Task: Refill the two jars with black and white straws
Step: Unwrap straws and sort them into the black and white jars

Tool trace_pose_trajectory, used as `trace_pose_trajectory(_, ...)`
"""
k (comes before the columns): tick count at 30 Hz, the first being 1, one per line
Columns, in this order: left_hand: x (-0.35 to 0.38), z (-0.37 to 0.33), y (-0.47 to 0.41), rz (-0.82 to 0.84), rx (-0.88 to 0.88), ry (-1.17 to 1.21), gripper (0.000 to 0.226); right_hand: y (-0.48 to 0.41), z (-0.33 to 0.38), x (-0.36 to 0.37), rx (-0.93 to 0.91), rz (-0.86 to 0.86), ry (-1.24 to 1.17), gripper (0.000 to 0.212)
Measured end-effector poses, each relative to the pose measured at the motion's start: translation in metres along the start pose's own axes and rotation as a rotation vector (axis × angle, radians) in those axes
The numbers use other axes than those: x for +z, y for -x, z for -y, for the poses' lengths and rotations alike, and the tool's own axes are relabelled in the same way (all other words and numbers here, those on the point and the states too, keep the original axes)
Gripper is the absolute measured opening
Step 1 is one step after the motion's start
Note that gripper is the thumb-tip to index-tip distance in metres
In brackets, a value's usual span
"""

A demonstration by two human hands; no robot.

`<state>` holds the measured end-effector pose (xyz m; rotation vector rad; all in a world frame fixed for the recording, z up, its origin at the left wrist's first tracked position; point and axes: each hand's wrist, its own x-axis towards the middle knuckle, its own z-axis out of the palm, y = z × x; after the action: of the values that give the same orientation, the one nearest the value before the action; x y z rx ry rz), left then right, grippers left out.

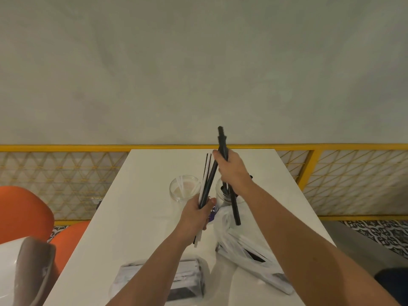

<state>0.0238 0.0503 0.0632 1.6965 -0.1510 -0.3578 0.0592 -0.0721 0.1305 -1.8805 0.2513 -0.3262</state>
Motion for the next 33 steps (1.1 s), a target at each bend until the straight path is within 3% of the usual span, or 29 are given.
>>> trace_pose_trajectory(6,-0.005,0.009,-0.003,0.018,-0.070,0.041,0.014,-0.025,0.022,-0.045,-0.049,-0.248,-0.361,0.010)
trace_pose_trajectory(10,-0.008,0.011,-0.004,0.032,-0.086,0.102,0.018,-0.033,0.018,-0.054,-0.151,-0.360,-0.412,0.011)
trace_pose_trajectory(16,-0.010,0.007,-0.002,0.044,-0.131,0.211,0.033,-0.034,-0.020,-0.038,-0.211,-0.382,-0.300,0.007)
trace_pose_trajectory(23,-0.015,0.005,-0.004,0.063,-0.144,0.262,0.035,-0.030,-0.065,-0.020,-0.089,-0.250,-0.185,0.007)
trace_pose_trajectory(27,-0.016,0.005,-0.005,0.080,-0.139,0.283,0.036,-0.027,-0.073,-0.024,-0.053,-0.178,-0.069,0.022)
trace_pose_trajectory(30,-0.015,0.006,-0.005,0.093,-0.126,0.310,0.036,-0.026,-0.066,-0.023,-0.150,-0.280,0.069,0.037)
trace_pose_trajectory(33,-0.013,0.007,-0.005,0.086,-0.113,0.311,0.035,-0.020,-0.046,-0.015,-0.362,-0.355,0.147,0.030)
